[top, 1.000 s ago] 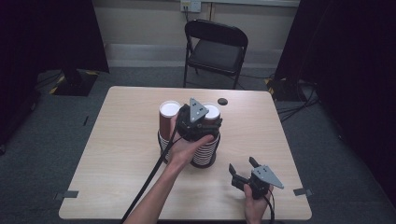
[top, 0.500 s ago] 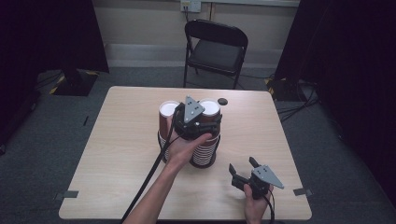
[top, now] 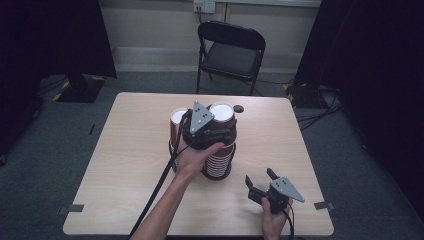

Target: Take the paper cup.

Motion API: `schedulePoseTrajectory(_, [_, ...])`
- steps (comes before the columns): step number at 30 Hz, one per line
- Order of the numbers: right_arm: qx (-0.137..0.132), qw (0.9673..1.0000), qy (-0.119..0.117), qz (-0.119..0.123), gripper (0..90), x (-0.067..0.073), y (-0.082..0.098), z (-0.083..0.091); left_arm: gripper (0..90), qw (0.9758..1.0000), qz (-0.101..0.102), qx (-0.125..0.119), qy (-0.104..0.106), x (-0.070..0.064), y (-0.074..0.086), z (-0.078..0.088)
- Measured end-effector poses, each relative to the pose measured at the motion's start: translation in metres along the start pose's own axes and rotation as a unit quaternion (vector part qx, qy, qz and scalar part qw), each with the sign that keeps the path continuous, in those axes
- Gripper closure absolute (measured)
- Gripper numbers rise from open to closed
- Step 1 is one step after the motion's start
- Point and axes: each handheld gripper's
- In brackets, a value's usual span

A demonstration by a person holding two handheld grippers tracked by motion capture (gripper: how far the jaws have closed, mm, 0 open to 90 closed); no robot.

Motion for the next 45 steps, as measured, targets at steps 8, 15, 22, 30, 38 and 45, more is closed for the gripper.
schedulePoseTrajectory(8, [0.004, 1.0000, -0.001, 0.002, 17.1, 0.001, 0.000, -0.001, 21.8, 0.9993, 0.014, -0.033, -0.006, 0.004, -0.007, 0.007])
schedulePoseTrajectory(15, [0.003, 1.0000, -0.001, 0.003, 16.6, 0.001, 0.000, -0.001, 21.9, 0.9985, 0.021, -0.050, -0.009, 0.007, -0.012, 0.010])
schedulePoseTrajectory(22, [0.003, 1.0000, -0.001, 0.003, 16.6, 0.001, 0.000, -0.001, 21.9, 0.9971, 0.024, -0.071, -0.005, 0.010, -0.022, 0.018])
schedulePoseTrajectory(30, [0.003, 1.0000, -0.001, 0.003, 16.5, 0.001, 0.000, -0.001, 21.9, 0.9948, 0.035, -0.095, 0.003, 0.012, -0.032, 0.029])
schedulePoseTrajectory(38, [0.003, 1.0000, 0.000, 0.002, 16.5, 0.001, 0.000, -0.001, 21.9, 0.9941, 0.039, -0.101, 0.008, 0.010, -0.034, 0.041])
schedulePoseTrajectory(45, [0.003, 1.0000, 0.000, 0.002, 16.5, 0.001, 0.000, -0.001, 21.9, 0.9941, 0.024, -0.105, 0.010, 0.005, -0.037, 0.053])
Point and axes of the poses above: each handheld gripper's, and its own axes: z roughly backward along the jaws, y roughly out of its underside, x roughly to its left, and after that the axes turned 13 degrees about -x, right-handed
